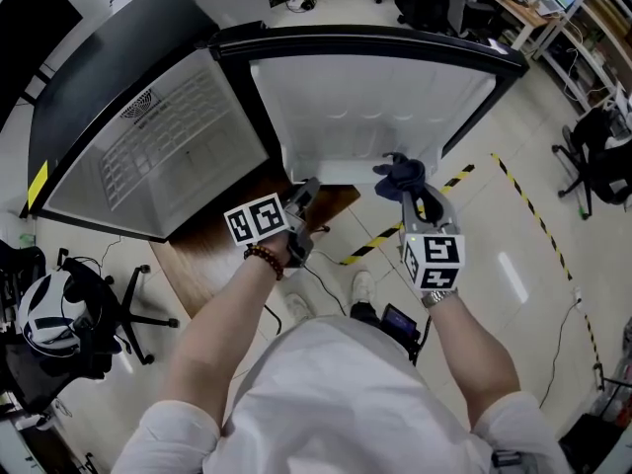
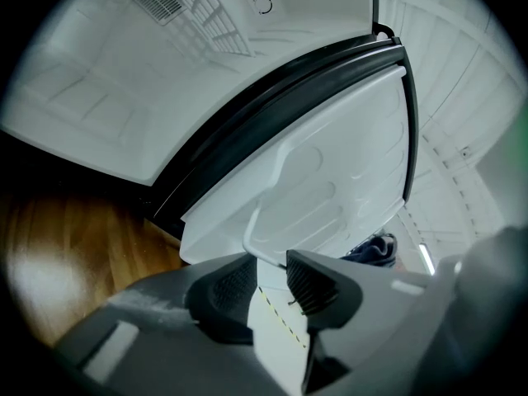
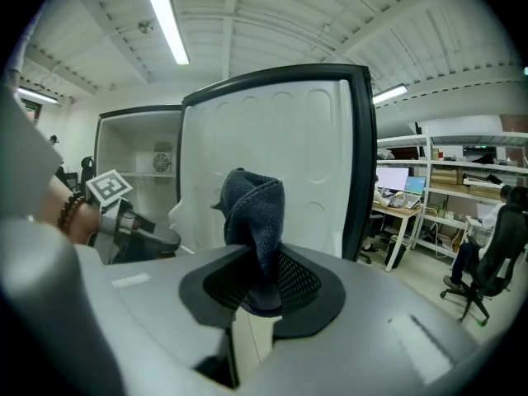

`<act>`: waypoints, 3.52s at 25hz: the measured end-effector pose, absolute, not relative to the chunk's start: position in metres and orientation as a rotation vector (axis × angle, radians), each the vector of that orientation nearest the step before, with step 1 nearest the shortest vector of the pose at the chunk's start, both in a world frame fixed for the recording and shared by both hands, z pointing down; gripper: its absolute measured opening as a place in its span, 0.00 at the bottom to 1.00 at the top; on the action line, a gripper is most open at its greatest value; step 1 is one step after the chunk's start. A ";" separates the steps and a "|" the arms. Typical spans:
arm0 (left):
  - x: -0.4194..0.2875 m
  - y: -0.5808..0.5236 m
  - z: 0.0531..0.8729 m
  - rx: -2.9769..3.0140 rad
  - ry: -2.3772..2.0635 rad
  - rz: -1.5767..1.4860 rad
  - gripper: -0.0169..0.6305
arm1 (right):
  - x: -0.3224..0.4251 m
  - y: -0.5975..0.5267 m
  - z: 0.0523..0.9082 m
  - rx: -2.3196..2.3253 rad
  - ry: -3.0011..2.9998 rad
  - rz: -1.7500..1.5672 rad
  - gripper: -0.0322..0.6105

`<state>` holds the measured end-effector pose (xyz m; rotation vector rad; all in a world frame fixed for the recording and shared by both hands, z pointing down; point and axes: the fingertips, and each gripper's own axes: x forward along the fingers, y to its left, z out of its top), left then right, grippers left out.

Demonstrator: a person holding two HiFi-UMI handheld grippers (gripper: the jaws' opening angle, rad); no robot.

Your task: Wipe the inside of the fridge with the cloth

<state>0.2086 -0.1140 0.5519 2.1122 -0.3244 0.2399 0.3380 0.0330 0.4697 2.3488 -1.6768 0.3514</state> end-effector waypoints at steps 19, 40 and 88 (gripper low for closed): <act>0.206 -0.106 0.519 2.197 -0.148 0.316 0.19 | 0.217 -0.052 0.554 2.036 -1.866 0.509 0.15; 0.204 -0.109 0.513 2.201 -0.061 0.356 0.18 | 0.237 -0.138 0.581 2.082 -1.872 0.495 0.15; 0.195 -0.107 0.545 2.138 -0.181 0.326 0.14 | 0.415 0.020 0.588 2.407 -1.242 0.583 0.15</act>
